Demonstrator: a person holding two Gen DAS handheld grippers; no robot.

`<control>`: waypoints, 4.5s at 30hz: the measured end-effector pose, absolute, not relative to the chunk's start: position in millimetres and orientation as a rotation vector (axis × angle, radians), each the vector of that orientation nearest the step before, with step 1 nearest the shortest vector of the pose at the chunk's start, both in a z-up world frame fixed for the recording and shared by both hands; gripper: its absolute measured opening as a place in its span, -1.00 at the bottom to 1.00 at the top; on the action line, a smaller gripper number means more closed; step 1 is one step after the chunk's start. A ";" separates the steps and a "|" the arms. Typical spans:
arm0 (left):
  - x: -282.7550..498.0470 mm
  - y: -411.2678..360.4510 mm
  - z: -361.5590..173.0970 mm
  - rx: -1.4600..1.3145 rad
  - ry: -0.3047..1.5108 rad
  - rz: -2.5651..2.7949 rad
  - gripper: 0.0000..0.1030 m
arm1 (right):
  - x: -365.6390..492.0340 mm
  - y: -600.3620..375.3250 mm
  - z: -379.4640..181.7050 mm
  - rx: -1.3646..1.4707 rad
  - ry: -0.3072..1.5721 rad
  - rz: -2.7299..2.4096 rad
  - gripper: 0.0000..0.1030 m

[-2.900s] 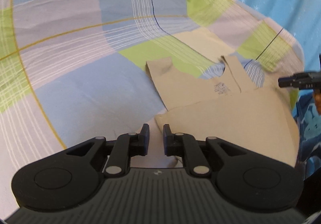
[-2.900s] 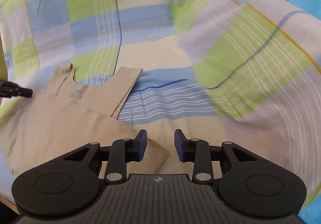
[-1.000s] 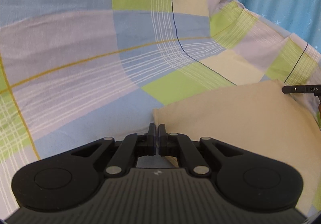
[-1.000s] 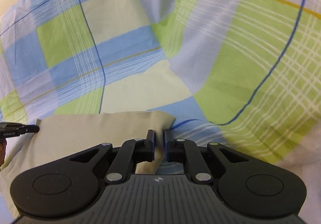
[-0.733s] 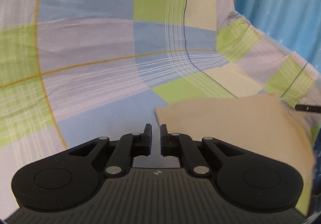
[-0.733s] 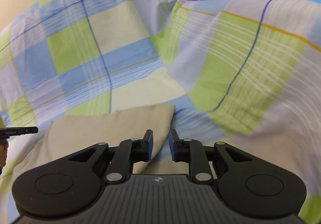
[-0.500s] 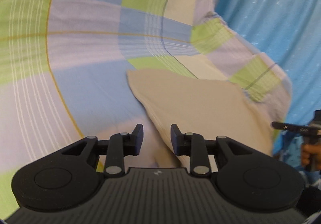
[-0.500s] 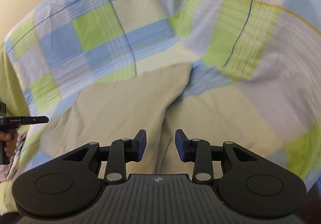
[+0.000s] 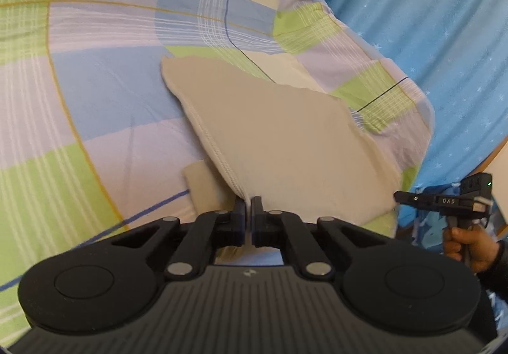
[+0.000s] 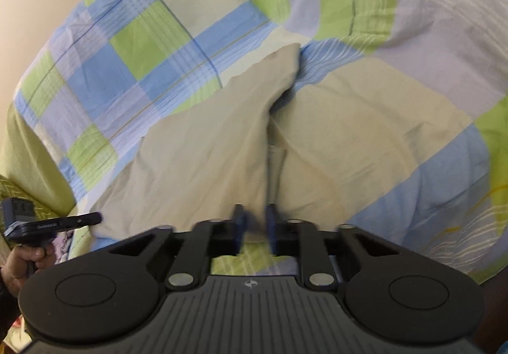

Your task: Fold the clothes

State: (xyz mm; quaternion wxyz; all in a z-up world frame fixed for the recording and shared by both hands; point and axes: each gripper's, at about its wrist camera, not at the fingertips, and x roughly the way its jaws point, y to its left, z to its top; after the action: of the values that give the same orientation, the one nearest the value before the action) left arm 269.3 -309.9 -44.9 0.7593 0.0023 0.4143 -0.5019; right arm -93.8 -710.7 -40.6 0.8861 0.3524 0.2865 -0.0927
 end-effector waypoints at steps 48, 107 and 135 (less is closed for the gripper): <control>201.9 -266.7 -46.3 -0.095 0.985 -0.979 -0.97 | 39.7 -526.2 -5.0 -0.299 0.859 0.107 -0.78; 210.6 -311.4 -80.6 -0.812 1.178 -0.809 0.17 | -34.7 -532.7 -80.3 -0.964 0.792 -0.140 -0.51; 187.8 -206.4 -39.0 -0.771 0.911 -0.645 -0.99 | -54.6 -482.7 -36.7 -0.971 0.755 -0.097 -0.99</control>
State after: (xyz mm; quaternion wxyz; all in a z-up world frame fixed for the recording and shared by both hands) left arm 187.8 -206.4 -39.0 0.7785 -0.3568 0.4213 -0.2985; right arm -54.6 -482.7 -36.7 0.8158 -0.4552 0.3538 -0.0456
